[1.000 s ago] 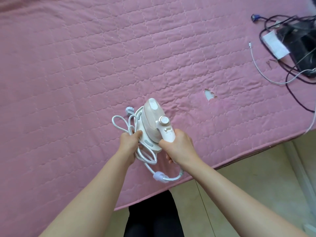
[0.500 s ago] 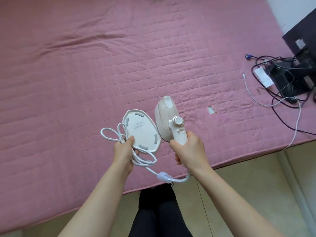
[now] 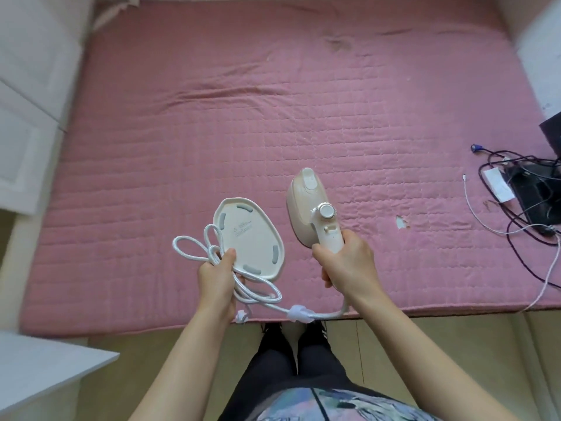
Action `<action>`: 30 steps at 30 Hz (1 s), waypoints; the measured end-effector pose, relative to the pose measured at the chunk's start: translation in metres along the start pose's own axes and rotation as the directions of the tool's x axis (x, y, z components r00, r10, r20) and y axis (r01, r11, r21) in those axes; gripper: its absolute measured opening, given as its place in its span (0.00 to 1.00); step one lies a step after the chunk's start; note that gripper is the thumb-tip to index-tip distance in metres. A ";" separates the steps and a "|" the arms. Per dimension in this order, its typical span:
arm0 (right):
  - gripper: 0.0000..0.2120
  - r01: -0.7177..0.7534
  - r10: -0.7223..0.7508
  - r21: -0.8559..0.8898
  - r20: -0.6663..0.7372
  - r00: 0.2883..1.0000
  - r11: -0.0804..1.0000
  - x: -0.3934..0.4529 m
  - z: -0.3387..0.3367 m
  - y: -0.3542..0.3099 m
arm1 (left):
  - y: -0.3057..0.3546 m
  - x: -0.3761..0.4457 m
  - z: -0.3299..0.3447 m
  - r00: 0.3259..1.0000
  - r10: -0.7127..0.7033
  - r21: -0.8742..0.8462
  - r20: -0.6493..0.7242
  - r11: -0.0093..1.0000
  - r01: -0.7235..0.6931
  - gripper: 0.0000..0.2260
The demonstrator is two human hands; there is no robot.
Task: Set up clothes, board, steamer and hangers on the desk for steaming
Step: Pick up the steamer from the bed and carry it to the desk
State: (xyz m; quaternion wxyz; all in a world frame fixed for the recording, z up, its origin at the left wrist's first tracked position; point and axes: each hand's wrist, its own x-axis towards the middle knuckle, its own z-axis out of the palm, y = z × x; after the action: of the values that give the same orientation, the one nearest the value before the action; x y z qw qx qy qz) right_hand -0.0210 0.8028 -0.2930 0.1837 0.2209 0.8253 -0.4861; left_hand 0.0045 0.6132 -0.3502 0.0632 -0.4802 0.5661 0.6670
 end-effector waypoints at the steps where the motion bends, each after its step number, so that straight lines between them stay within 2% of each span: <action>1: 0.05 0.014 -0.014 -0.004 0.017 1.000 1.000 -0.003 -0.001 -0.004 | 0.000 -0.006 -0.006 1.000 0.010 -0.004 -0.024 1.000 -0.010 0.07; 8: 0.05 0.149 -0.138 -0.057 0.170 0.976 0.987 -0.018 -0.008 -0.022 | -0.004 -0.051 -0.026 0.980 0.048 -0.116 -0.195 0.991 -0.072 0.07; 14: 0.06 0.307 -0.252 -0.134 0.320 0.913 0.942 -0.022 -0.016 -0.029 | -0.020 -0.084 -0.025 0.943 0.023 -0.290 -0.333 0.949 -0.126 0.06; 23: 0.06 0.466 -0.324 -0.169 0.518 0.792 0.869 -0.056 -0.015 -0.027 | -0.065 -0.144 -0.043 0.872 -0.066 -0.482 -0.484 0.852 -0.204 0.04; 30: 0.02 0.597 -0.339 -0.169 0.690 0.640 0.784 -0.108 0.017 -0.020 | -0.105 -0.190 -0.088 0.793 -0.151 -0.563 -0.590 0.781 -0.270 0.04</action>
State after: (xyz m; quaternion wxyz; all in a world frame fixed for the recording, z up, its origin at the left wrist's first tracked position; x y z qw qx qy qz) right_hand 0.0594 0.7593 -0.2308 0.3506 -0.2199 0.8220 -0.3911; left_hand 0.2212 0.6660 -0.2789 -0.3055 -0.6416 0.3193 0.6269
